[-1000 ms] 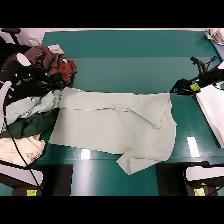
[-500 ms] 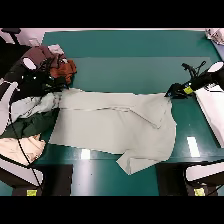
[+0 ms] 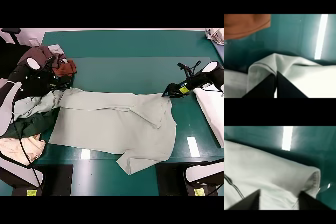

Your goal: Fold the shirts.

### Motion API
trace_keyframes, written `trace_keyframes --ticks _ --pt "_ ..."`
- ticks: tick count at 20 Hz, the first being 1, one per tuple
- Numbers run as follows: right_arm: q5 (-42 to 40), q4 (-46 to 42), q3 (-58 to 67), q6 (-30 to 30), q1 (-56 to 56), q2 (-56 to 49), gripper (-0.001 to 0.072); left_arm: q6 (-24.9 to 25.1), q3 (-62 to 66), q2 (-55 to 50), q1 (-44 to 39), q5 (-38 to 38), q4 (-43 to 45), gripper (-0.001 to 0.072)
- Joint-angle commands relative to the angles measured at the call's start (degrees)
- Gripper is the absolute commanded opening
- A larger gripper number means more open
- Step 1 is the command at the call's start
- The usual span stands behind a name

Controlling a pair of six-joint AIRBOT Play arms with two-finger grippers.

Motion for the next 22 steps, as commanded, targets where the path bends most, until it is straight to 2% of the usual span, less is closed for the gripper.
trace_keyframes --ticks 1,4,8,11,17,19,22 --pt "-0.81 0.04 0.02 0.02 -0.22 -0.04 0.0035 -0.55 0.00 0.00 -0.94 2.32 -0.35 0.0021" --pt "-1.88 -0.07 0.07 0.04 -0.22 -0.04 0.0020 -2.47 0.02 0.00 -0.94 2.25 -0.07 0.0020" --pt "-2.80 -3.17 0.48 0.26 -2.82 0.13 0.0015 -10.80 0.07 0.07 -0.94 4.66 1.77 0.0020" --pt "-4.90 -2.84 3.52 0.31 -5.86 0.09 0.0014 -14.23 0.07 0.07 -0.96 8.81 -0.46 0.0020" --pt "-10.43 -0.92 14.05 0.70 -7.41 -1.68 0.0014 -16.61 0.07 0.07 -2.93 15.74 -1.25 0.0020" --pt "-9.53 0.42 19.26 0.68 -6.99 -5.03 0.0014 -16.83 0.07 0.07 -4.79 19.71 -1.16 0.0020" --pt "-5.35 0.42 28.74 0.68 -5.25 -12.04 0.0016 -20.76 0.04 0.04 -6.36 24.00 -0.22 0.0020"
